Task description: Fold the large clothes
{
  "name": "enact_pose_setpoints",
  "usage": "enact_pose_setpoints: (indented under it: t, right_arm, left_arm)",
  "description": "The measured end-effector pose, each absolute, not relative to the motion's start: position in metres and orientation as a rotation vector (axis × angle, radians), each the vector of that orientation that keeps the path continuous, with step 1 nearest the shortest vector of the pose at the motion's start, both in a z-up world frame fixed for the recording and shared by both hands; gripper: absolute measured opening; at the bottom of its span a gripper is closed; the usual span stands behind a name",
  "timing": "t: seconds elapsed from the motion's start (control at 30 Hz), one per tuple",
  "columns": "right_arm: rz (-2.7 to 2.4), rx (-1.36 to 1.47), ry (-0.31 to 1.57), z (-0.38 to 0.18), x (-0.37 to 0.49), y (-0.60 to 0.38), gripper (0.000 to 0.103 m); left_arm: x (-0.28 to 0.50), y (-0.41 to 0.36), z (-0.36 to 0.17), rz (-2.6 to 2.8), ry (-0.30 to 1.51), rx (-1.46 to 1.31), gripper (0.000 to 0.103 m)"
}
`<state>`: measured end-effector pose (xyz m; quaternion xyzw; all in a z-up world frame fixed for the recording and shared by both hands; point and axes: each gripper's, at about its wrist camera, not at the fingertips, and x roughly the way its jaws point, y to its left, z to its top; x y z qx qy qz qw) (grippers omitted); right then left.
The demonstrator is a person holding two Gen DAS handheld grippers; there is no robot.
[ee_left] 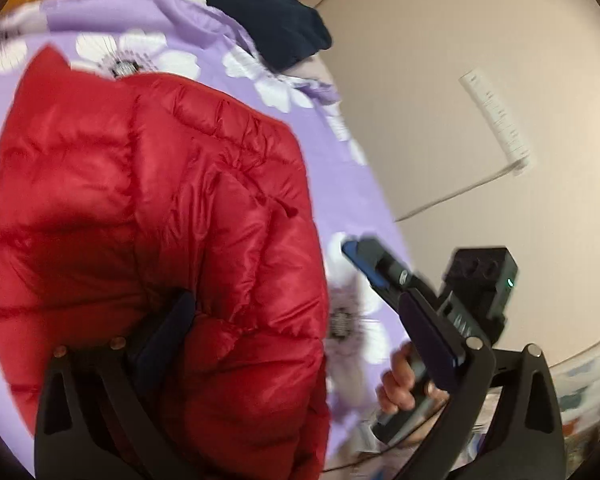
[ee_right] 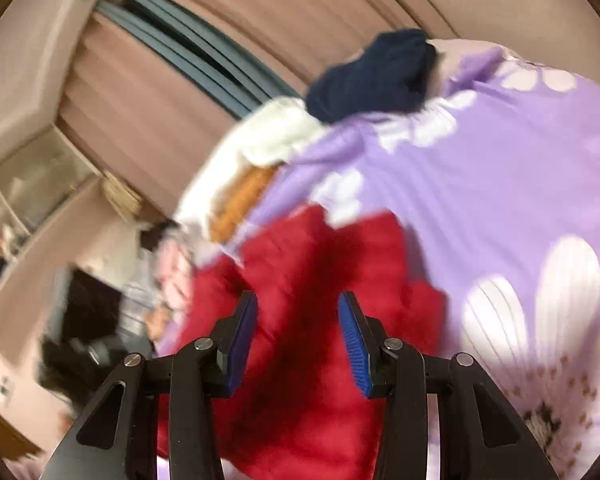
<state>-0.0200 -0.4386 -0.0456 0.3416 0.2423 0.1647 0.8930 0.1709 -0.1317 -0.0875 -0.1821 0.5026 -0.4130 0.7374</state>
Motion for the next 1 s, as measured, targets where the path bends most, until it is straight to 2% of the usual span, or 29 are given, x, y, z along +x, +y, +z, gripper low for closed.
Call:
enact_pose_setpoints:
  t: [0.23,0.43,0.53,0.7,0.87,1.0]
  right_arm:
    - [0.412,0.589,0.531,-0.021,-0.003,-0.405,0.043]
    - [0.48,0.479,0.523,-0.021,-0.013,-0.383,0.043]
    - [0.454,0.371,0.594,-0.024,-0.002,-0.367,0.043]
    - [0.294,0.151,0.759,-0.057,0.011,-0.346,0.043]
    - [0.283,0.25,0.76,-0.083,0.015,-0.363,0.043]
    - [0.292,0.329,0.752,-0.091,0.013,-0.372,0.043]
  left_arm:
    - [0.174,-0.119,-0.085,-1.035,1.054,-0.667,0.101]
    - [0.171,-0.115,-0.082,-1.056,1.035,-0.722,0.101]
    - [0.172,-0.114,-0.08,-1.066,1.038,-0.737,0.101]
    - [0.167,-0.105,-0.069,-1.038,1.053,-0.676,0.1]
    - [0.156,-0.092,-0.057,-0.944,1.018,-0.47,0.099]
    - [0.146,-0.077,-0.063,-0.815,0.995,-0.307,0.092]
